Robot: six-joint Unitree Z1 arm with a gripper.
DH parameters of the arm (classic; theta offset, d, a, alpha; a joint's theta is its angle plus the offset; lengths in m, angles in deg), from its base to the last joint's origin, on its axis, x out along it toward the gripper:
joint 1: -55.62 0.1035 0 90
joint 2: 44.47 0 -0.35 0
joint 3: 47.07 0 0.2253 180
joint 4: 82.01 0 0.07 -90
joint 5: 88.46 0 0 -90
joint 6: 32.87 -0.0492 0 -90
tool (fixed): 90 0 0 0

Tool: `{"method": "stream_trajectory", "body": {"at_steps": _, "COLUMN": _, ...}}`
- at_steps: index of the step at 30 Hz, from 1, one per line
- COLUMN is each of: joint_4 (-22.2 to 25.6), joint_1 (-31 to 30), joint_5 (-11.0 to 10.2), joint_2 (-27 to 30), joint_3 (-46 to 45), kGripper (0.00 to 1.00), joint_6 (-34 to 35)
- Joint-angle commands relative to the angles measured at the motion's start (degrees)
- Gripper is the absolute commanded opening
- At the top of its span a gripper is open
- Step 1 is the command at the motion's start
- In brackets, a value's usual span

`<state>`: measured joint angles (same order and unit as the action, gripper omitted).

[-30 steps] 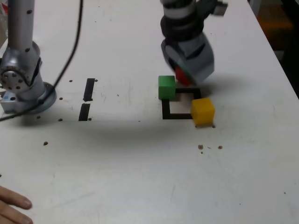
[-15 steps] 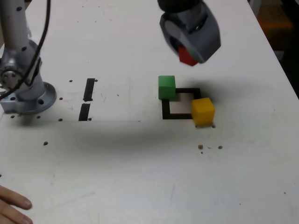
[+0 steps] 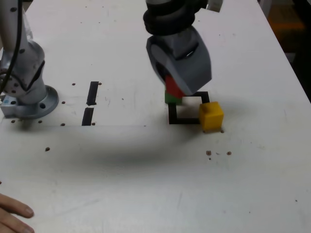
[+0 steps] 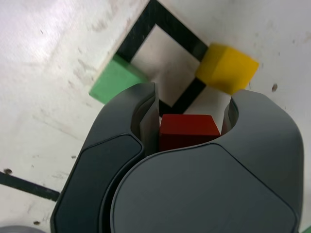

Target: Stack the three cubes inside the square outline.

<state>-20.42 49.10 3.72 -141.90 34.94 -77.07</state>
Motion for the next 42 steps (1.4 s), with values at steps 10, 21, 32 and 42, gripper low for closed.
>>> {"method": "stream_trajectory", "body": {"at_steps": 10, "joint_4": 1.6, "joint_1": -4.5, "joint_5": 1.9, "joint_2": 1.5, "joint_3": -3.7, "kGripper": 0.28, "joint_6": 3.5}}
{"method": "stream_trajectory", "body": {"at_steps": 21, "joint_4": -1.0, "joint_1": -6.6, "joint_5": 4.8, "joint_2": -1.6, "joint_3": -5.1, "kGripper": 0.28, "joint_6": 4.6}}
{"method": "stream_trajectory", "body": {"at_steps": 32, "joint_4": -3.2, "joint_1": -6.7, "joint_5": 6.0, "joint_2": -6.6, "joint_3": -3.3, "kGripper": 0.28, "joint_6": 4.6}}
{"method": "stream_trajectory", "body": {"at_steps": 42, "joint_4": -3.5, "joint_1": -3.7, "joint_5": 6.2, "joint_2": -8.7, "joint_3": -2.7, "kGripper": 0.28, "joint_6": 4.7}}
